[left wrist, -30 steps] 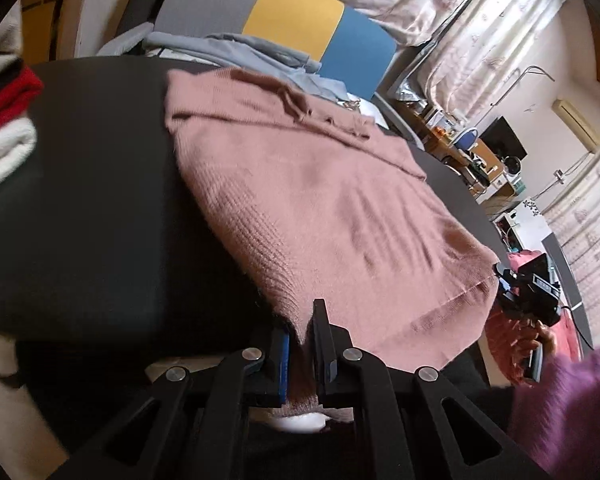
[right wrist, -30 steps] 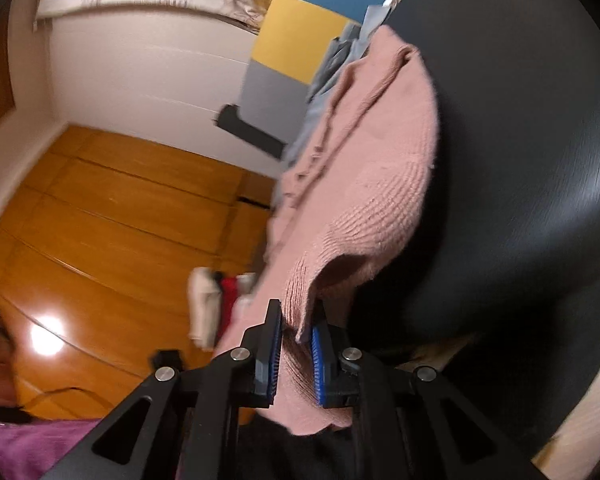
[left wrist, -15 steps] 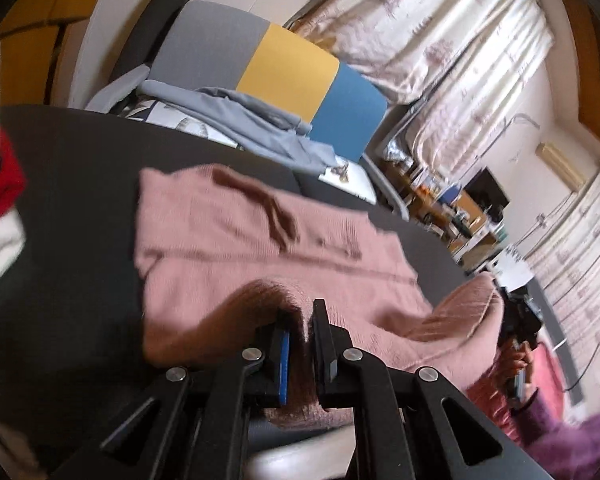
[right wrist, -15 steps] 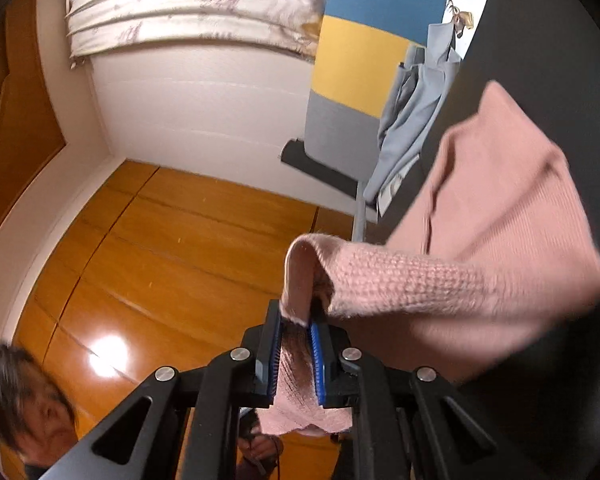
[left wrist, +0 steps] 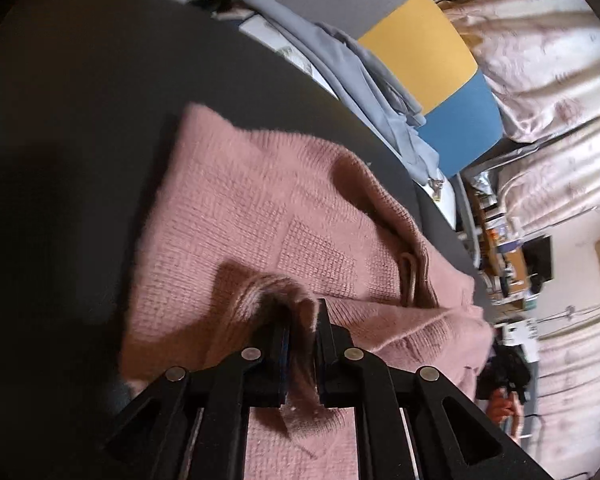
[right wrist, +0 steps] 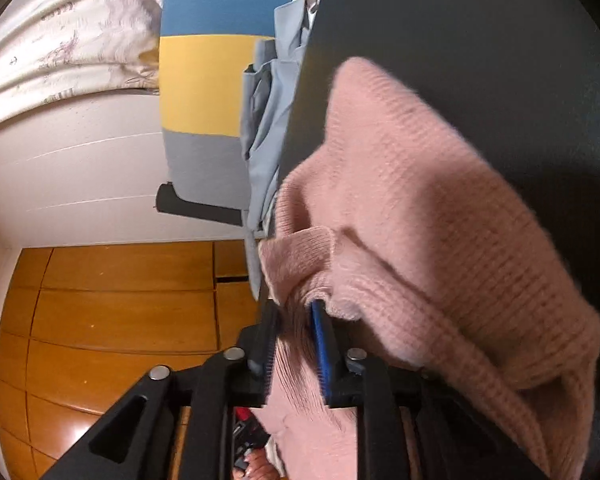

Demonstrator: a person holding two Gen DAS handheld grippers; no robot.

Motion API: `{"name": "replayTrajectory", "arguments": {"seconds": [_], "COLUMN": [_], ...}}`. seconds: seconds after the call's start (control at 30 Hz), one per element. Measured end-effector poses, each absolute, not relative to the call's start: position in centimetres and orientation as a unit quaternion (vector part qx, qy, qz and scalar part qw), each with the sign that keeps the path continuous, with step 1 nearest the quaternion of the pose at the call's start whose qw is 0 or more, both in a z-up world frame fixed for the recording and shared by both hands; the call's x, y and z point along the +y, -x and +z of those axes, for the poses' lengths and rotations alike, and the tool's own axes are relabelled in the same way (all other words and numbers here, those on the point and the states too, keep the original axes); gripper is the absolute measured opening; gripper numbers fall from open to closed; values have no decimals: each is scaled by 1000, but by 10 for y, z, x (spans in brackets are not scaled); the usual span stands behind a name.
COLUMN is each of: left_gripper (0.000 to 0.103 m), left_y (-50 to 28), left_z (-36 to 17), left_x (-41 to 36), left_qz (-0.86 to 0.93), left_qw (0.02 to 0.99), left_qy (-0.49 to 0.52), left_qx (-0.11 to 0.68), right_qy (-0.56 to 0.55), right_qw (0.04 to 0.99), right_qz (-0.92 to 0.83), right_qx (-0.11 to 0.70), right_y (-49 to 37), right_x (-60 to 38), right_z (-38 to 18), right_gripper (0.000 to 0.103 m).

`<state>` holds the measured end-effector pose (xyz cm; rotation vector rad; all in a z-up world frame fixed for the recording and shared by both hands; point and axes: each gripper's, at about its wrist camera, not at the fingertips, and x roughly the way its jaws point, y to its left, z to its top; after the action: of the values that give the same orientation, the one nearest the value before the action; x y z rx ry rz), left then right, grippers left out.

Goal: Fold clothes
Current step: 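Lift the hem with the right gripper while the left gripper grasps the sweater side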

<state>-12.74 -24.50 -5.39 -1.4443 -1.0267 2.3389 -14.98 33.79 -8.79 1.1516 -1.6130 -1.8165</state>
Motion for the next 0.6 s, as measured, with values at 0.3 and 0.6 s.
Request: {"name": "replayTrajectory", "arguments": {"seconds": [0.3,0.6], "left_gripper": [94,9], "left_y": [119,168], "left_z": [-38,-40], "left_x": [-223,-218], "left_qz": [764,732], "left_qw": [210,206], "left_qy": [500,505], "left_qx": [-350,-408], "right_qy": [-514,-431], "right_qw": [298,301], "right_qz": [-654,-669], "right_qx": [-469,-526], "right_y": [163,205], "right_x": [294,293], "right_z": [-68,-55], "right_gripper": [34,16]}}
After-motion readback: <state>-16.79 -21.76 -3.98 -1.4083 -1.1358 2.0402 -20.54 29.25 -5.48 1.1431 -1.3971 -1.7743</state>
